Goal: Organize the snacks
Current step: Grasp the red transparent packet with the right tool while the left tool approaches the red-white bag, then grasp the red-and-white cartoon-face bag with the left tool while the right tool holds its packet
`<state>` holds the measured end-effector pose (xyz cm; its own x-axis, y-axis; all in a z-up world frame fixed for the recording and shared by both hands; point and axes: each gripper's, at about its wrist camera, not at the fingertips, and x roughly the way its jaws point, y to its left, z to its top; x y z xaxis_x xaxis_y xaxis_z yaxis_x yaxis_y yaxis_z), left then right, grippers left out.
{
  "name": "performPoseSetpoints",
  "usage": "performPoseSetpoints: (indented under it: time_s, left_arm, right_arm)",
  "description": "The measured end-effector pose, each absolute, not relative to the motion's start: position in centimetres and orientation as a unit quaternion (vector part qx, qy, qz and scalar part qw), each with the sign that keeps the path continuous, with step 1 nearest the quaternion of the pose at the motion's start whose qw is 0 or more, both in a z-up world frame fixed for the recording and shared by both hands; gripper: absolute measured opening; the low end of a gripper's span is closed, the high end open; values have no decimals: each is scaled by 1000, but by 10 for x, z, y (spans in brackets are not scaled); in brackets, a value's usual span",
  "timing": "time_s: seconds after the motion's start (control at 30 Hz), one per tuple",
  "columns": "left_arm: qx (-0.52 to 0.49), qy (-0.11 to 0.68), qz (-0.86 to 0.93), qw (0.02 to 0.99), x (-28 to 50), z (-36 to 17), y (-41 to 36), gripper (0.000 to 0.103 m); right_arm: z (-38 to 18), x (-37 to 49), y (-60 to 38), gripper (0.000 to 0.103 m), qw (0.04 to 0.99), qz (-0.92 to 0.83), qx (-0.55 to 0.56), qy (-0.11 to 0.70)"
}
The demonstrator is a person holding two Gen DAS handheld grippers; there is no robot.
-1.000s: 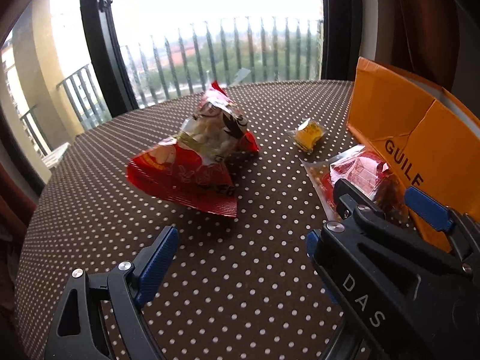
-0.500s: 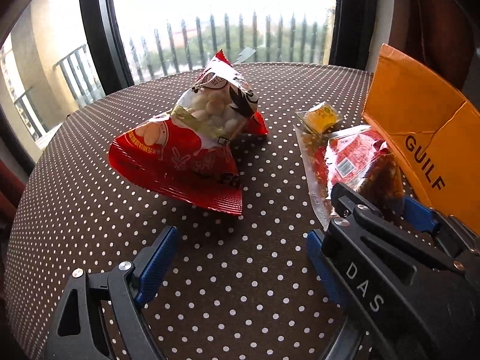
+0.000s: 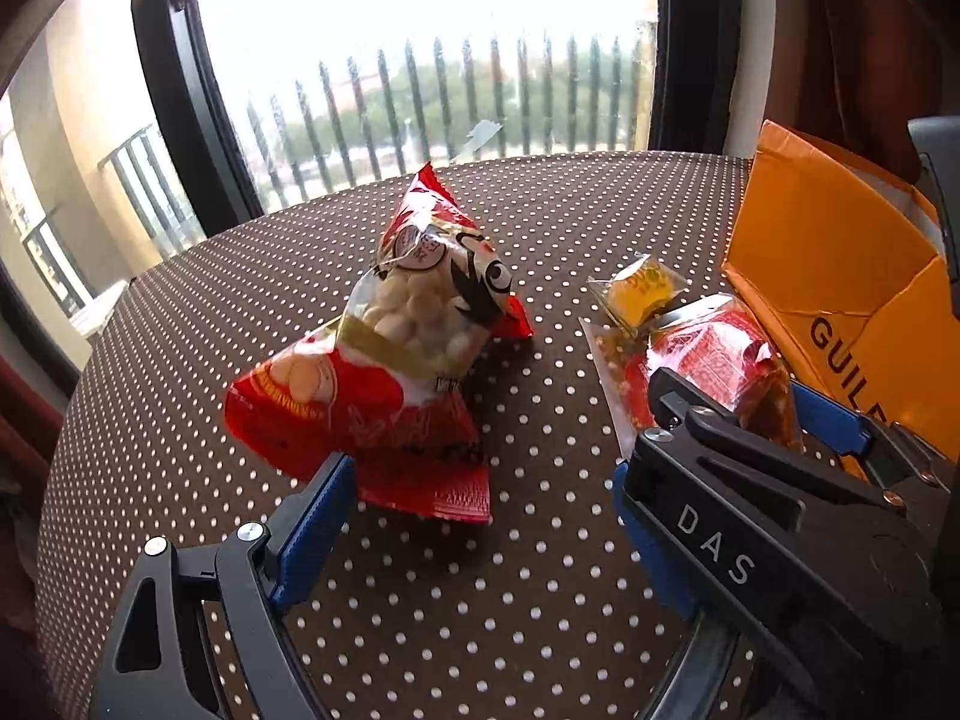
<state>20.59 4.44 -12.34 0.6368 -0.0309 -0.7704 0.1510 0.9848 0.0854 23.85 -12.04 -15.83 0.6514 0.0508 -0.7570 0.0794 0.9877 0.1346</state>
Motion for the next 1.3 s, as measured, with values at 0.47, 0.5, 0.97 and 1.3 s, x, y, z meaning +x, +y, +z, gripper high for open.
performPoseSetpoints:
  time_s: [0.47, 0.5, 0.97, 1.3]
  left_arm:
    - [75, 432, -55, 897, 211, -131, 41, 88]
    - [78, 431, -55, 897, 209, -131, 40, 88]
    - [80, 380, -27, 921, 187, -100, 51, 88]
    - [88, 345, -22, 934, 197, -66, 55, 89]
  right_arm:
    - [-167, 248, -118, 52, 903, 16, 47, 428]
    - [-167, 247, -118, 50, 902, 20, 51, 429]
    - [-135, 212, -119, 45, 915, 71, 56, 393]
    - [-95, 218, -109, 45, 933, 89, 45, 346]
